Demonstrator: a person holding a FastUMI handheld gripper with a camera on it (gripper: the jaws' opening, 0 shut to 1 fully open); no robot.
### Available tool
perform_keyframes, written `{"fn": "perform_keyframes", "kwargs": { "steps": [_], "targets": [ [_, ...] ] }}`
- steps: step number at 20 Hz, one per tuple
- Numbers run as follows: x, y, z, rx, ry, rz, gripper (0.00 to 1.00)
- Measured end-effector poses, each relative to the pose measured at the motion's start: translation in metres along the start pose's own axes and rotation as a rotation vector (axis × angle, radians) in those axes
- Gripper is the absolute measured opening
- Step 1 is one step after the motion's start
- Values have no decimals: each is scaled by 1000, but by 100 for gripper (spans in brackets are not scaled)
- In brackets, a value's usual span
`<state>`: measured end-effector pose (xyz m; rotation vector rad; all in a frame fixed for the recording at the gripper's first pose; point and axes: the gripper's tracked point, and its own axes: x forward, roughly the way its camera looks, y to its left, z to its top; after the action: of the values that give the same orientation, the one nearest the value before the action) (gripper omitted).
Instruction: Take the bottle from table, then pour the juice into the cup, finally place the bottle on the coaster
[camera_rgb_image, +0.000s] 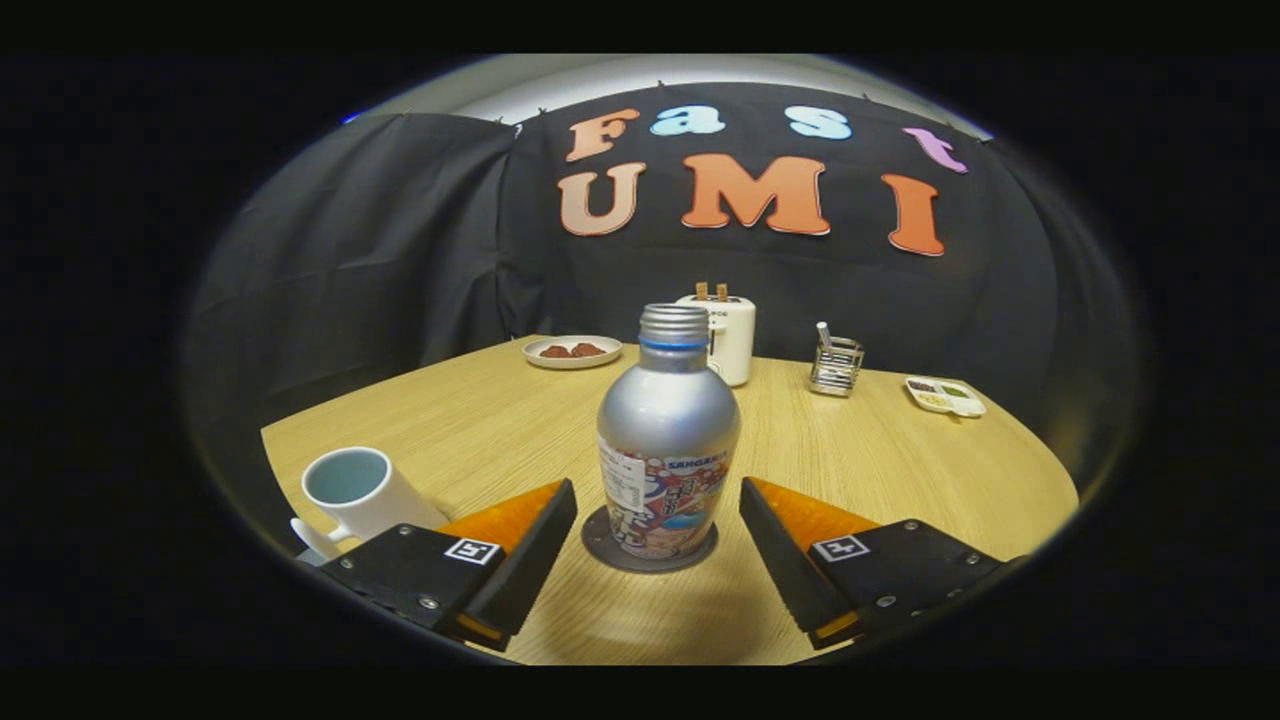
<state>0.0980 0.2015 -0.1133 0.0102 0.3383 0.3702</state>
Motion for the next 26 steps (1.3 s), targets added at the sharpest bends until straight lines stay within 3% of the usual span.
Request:
{"fn": "perform_keyframes", "kwargs": {
  "steps": [8,16,26],
  "targets": [
    [-58,-15,28,25,-56,-49,98],
    [-141,-58,57,29,-147,-179,97],
    [-198,-99,41,90,-183,-322,97]
  ]
}}
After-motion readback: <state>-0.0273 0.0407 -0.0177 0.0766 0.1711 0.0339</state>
